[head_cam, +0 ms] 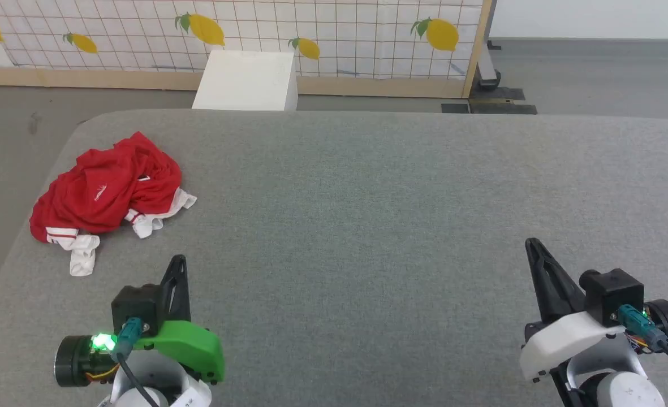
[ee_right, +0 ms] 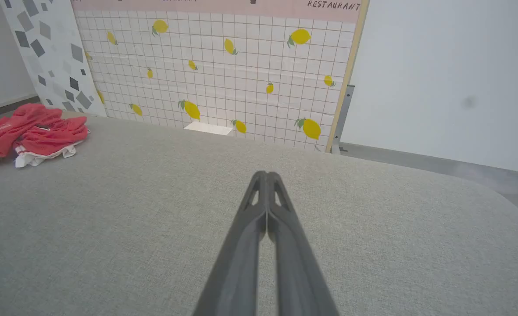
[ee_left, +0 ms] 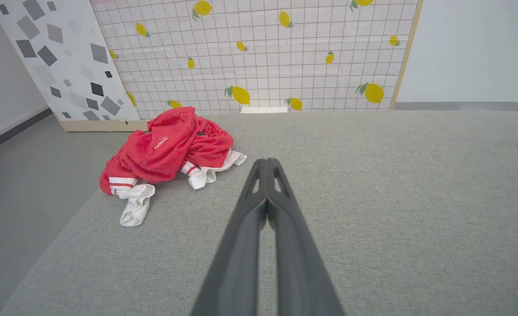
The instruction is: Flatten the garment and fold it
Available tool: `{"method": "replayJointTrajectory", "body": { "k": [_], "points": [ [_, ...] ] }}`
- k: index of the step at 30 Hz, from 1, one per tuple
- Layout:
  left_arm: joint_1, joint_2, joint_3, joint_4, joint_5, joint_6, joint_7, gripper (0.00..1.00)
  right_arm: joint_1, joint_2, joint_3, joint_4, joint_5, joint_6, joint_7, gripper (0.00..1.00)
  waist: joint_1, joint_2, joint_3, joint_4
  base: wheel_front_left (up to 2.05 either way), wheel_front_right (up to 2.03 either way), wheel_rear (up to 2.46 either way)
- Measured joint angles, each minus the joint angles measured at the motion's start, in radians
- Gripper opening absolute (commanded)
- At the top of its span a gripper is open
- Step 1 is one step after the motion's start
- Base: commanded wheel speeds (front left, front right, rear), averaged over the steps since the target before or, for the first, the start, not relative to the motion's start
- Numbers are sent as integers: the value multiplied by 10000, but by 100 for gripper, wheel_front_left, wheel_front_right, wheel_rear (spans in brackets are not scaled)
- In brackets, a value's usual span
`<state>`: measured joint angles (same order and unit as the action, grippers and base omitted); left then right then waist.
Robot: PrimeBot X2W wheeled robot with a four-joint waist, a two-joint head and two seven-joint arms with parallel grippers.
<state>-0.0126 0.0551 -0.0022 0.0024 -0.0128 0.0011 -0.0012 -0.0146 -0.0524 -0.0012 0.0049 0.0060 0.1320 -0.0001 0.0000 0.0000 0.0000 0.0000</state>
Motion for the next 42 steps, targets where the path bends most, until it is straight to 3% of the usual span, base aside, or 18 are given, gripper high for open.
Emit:
{"method": "replayJointTrajectory", "body": {
  "k": [42],
  "points": [
    [1, 0, 4, 0, 0, 0, 0, 0, 0, 0, 2, 0, 0, 0, 0, 0, -1, 0, 0, 0, 0, 0, 0]
  ]
}}
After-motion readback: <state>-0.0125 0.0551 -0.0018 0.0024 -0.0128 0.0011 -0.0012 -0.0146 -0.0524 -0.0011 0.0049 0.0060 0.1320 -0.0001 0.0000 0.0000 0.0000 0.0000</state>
